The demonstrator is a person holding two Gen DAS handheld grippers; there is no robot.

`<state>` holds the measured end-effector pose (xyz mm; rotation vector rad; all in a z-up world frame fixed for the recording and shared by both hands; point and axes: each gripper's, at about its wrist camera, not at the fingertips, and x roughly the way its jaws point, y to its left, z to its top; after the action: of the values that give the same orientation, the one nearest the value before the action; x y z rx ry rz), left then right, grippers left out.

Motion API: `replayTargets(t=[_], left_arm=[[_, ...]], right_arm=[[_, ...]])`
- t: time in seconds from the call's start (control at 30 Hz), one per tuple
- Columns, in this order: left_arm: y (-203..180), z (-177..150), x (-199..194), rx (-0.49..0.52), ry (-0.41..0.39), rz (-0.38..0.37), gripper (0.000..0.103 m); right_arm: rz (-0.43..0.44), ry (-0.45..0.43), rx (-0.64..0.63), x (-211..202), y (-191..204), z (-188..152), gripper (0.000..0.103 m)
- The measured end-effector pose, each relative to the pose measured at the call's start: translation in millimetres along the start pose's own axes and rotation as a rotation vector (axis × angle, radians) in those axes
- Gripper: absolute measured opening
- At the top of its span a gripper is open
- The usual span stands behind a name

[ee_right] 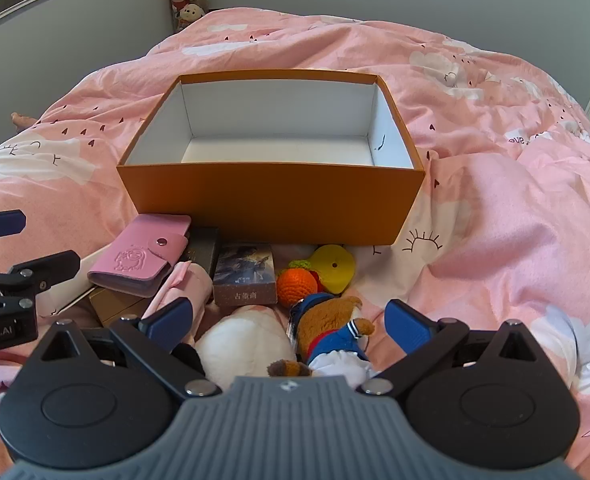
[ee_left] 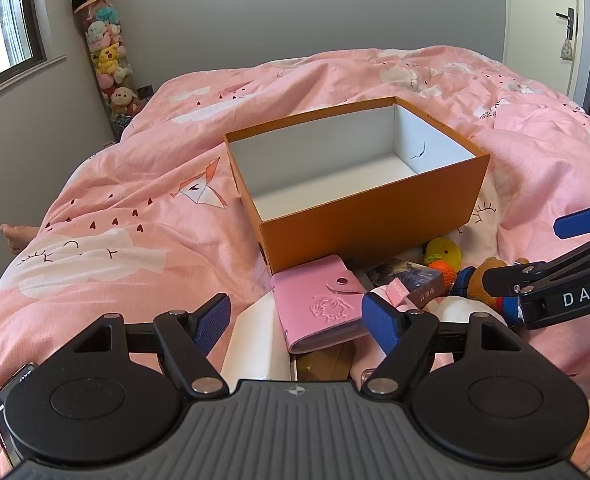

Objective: Organize objects
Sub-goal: 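Move both tools toward the pile of items beside the orange box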

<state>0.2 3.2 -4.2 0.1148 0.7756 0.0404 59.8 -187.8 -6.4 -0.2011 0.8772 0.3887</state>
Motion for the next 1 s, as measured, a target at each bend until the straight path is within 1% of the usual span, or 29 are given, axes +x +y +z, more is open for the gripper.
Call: replayTargets(t=[0.4,0.53,0.63,0.83,0.9,1.0], left_arm=[[4,0,4,-0.007,0.021,-0.018,0.088],[14,0,7,-0.037,0.044,-0.038,0.088],[21,0,9,-0.051,0.064,-0.043,0.084],[31,-2,16,-0.065,0.115,-0.062,0.078],[34,-3,20,-0.063,0.136,-0.069,0.074],[36,-7,28,-0.065,0.168,-0.078,0.07]], right_arm=[[0.009,0.017,0.004,1,0,3,0.102],[0.02,0.032,0.006,4,-1,3,0.102],[0.03,0.038,-0.004,7,0,6,0.1],[0.072,0.069,-0.041,17,7,12,0.08],[0.102,0.078,-0.05,21,9,16,0.071],[0.154,0.082,-0.063,26,15,24,0.064]])
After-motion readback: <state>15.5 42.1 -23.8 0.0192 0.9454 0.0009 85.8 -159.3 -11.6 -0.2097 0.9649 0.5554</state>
